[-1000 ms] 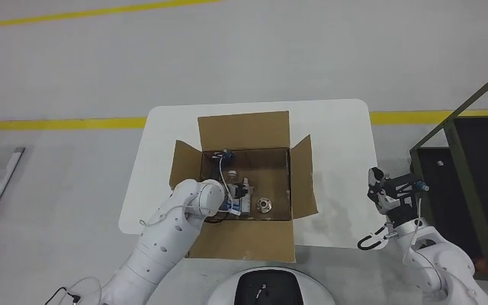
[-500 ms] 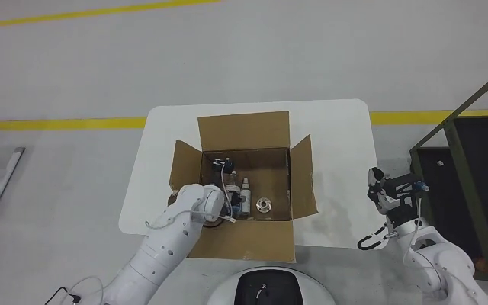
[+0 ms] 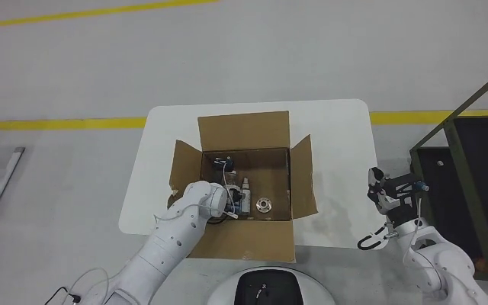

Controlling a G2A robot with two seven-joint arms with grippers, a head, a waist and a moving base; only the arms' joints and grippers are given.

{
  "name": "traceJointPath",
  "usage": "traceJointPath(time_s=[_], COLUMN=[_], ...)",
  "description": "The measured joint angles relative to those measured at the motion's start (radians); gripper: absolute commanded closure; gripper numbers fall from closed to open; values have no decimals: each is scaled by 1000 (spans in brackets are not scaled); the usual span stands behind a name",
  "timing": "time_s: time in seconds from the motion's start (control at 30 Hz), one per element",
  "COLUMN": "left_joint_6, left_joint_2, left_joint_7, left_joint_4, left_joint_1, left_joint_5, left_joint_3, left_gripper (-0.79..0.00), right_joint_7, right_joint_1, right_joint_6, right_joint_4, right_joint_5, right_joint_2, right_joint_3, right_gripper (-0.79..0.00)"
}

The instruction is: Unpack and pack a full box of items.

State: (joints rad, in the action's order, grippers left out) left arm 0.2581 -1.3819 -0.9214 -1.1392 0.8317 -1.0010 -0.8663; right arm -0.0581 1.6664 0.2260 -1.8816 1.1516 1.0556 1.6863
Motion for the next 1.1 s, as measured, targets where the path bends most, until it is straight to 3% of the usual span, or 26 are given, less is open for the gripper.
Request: traceJointPath(time_s=[0.13,0.17,0.2,0.23,0.3,0.7,0.97,1.1], left_joint_6=[-4,-5,-5,-5,-6,-14,-31,-38], left_joint_2=[-10,-12,-14,-17,-20,-25,-17,-16], left_joint_7=[12,14,16,17,19,15,-17,-28], left_joint_4=[41,49,56,64,73,71,45,26], left_joint_1=[-13,-16,-19,-22,-27,-36,-9,-3], left_joint_5=[11,13,15,16,17,-25,-68,-78], left_joint_3=[8,10,11,13,15,5,-10,-17], left_gripper=[-742,-674,-536,-468,-406,-570,-529,-585], right_joint_7=[0,0,0,0,0,0,0,0], right_joint_1=[0,0,0,0,0,0,0,0], right_joint_6=[0,0,0,0,0,0,0,0], right_joint_4=[0,0,0,0,0,0,0,0], right_joint_5=[0,0,0,0,0,0,0,0], right_joint_2=[0,0,0,0,0,0,0,0], right_joint_3=[0,0,0,0,0,0,0,0], right_gripper=[0,0,0,0,0,0,0,0])
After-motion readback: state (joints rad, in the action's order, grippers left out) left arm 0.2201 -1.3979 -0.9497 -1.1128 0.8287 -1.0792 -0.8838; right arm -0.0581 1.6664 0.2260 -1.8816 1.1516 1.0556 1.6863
